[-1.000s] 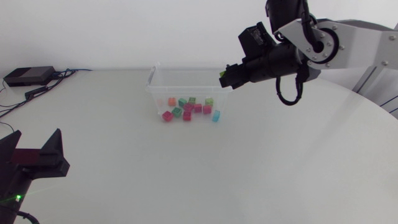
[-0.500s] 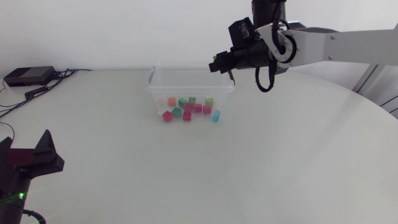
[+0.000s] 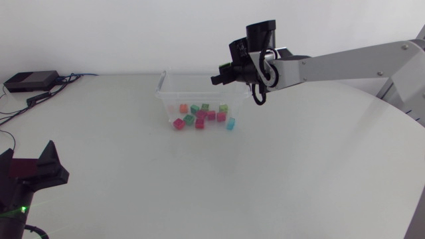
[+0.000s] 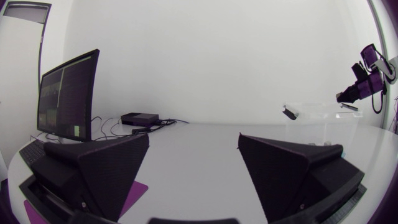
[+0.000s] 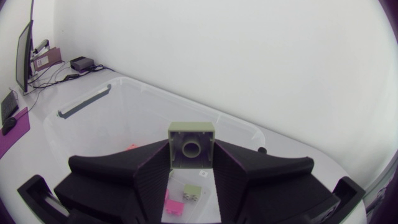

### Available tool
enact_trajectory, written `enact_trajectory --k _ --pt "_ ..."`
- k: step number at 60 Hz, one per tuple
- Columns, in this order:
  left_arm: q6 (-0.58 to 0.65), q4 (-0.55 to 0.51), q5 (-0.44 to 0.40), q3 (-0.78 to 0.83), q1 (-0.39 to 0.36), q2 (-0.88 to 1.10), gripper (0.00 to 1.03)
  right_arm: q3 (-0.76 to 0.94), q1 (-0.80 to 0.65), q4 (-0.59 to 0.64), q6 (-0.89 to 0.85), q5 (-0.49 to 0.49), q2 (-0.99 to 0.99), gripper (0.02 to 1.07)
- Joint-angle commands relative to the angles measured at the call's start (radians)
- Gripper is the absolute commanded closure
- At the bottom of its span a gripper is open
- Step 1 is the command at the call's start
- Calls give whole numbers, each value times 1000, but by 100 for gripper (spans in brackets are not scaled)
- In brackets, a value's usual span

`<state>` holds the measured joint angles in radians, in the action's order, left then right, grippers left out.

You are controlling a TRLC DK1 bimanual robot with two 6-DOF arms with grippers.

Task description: Pick up the duplo bricks and place them in the container

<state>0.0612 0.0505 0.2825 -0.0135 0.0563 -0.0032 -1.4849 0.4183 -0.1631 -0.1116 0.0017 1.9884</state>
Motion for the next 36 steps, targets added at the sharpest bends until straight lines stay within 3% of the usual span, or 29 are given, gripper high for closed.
enact_trajectory --k 1,23,26,27,28,29,30,31,36 --pt "26 -1 -14 18 -15 -11 3 -21 11 -36 7 17 46 96" --pt "48 -3 -22 18 -44 -11 3 -66 22 -88 -34 87 112 93" --pt "48 -3 -22 18 -44 -11 3 -81 22 -85 -34 101 125 71" --pt "48 -3 -22 18 -44 -11 3 -92 23 -79 -33 112 133 51" --pt "48 -3 -22 18 -44 -11 3 -97 25 -75 -33 118 135 39" --pt "48 -3 -22 18 -44 -11 3 -103 28 -65 -33 126 138 17" --pt "48 -3 -22 18 -44 -11 3 -106 28 -58 -33 129 138 10" --pt "48 -1 -22 18 -44 -11 3 -109 30 -52 -33 132 138 6" --pt "48 -3 -22 18 -44 -11 3 -84 31 -55 -22 132 96 6"
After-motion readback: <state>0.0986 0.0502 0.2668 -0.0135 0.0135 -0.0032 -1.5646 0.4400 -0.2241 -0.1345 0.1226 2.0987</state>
